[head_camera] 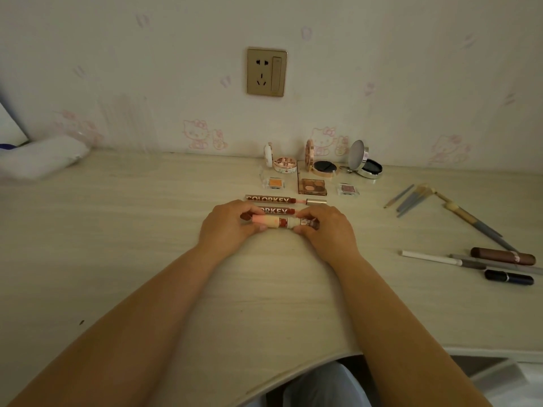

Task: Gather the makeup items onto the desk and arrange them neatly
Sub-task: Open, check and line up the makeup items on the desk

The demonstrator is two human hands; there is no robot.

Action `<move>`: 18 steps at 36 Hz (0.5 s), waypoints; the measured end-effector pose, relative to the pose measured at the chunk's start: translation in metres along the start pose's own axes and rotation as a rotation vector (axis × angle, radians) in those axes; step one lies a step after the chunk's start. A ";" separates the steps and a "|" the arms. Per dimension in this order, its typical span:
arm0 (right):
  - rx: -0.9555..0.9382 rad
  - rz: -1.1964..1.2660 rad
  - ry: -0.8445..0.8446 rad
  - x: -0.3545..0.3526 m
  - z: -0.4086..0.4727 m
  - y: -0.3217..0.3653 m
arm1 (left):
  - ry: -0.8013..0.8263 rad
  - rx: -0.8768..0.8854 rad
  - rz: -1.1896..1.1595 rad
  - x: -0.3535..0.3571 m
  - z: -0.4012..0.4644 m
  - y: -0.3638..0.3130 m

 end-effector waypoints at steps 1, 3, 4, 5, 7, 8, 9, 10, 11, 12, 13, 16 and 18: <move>0.002 -0.009 -0.005 0.000 0.001 0.000 | 0.000 -0.008 0.010 0.000 0.000 0.000; 0.008 -0.019 -0.011 0.001 0.002 -0.001 | -0.002 -0.019 0.021 0.001 0.001 0.001; 0.010 -0.027 -0.011 0.001 0.003 -0.001 | -0.003 -0.020 0.016 0.001 0.001 0.001; 0.009 -0.038 -0.010 0.001 0.002 -0.001 | -0.003 -0.021 0.006 0.002 0.002 0.002; 0.004 -0.055 -0.010 0.001 0.002 -0.001 | -0.009 -0.019 -0.013 0.002 0.002 0.003; 0.002 -0.056 -0.012 0.002 0.002 -0.001 | -0.015 -0.014 -0.019 0.002 0.002 0.004; 0.002 -0.055 -0.016 0.002 0.002 -0.001 | -0.020 -0.008 -0.024 0.002 0.003 0.004; 0.006 -0.051 -0.020 0.001 0.002 -0.002 | -0.026 -0.003 -0.027 0.001 0.003 0.004; 0.011 -0.048 -0.022 0.001 0.002 -0.002 | -0.030 0.000 -0.029 0.001 0.003 0.004; 0.014 -0.046 -0.022 0.001 0.002 -0.002 | -0.031 0.000 -0.030 0.001 0.003 0.004; 0.016 -0.045 -0.021 0.001 0.001 -0.002 | -0.028 -0.003 -0.033 0.001 0.003 0.004; 0.013 -0.044 -0.017 0.002 0.001 -0.002 | -0.026 -0.007 -0.042 0.001 0.002 0.004; 0.009 -0.050 -0.013 0.002 0.001 -0.002 | -0.026 -0.004 -0.043 0.000 0.002 0.003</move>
Point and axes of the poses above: each hand's wrist, its own z-axis towards the middle knuckle, its own x-axis out of the palm, y = z × x, the point moved 4 cm from there along z, towards the middle knuckle, and after that the axes turned 12 degrees about y, right-handed, at the moved point
